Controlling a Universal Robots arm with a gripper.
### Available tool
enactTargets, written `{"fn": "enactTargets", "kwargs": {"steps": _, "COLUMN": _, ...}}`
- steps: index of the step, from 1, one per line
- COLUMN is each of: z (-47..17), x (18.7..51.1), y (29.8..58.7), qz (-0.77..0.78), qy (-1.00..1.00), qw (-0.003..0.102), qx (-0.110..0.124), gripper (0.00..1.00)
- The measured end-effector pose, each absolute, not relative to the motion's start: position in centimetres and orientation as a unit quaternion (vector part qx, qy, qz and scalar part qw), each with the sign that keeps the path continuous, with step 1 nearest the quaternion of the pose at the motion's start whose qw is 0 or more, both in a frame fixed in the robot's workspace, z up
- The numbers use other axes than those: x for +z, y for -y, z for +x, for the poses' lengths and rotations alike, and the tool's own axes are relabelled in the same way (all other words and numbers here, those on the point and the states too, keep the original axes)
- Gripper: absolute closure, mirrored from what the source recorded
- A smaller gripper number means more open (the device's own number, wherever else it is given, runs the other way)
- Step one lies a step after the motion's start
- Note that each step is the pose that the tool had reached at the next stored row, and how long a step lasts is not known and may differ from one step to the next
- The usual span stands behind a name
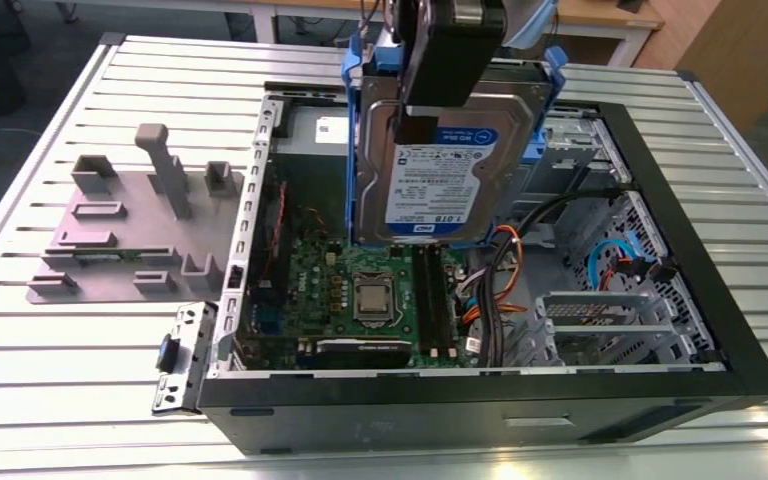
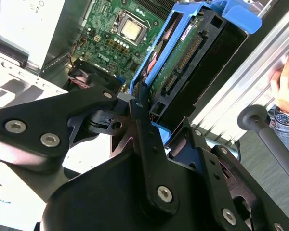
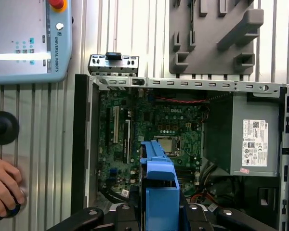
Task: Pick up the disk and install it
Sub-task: 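Pick up the disk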
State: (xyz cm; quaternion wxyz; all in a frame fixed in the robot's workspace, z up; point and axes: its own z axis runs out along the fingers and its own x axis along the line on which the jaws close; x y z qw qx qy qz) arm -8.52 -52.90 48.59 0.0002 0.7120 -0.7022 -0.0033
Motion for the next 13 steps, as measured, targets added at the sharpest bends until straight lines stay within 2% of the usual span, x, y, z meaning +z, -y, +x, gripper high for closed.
{"fn": "enactTargets", "kwargs": {"steps": 13, "z": -8.52, "x": 48.58, "y": 53.36, "qz": 0.712, "qy": 0.702, "qw": 0.000, "qx": -0.003, "gripper": 0.64}}
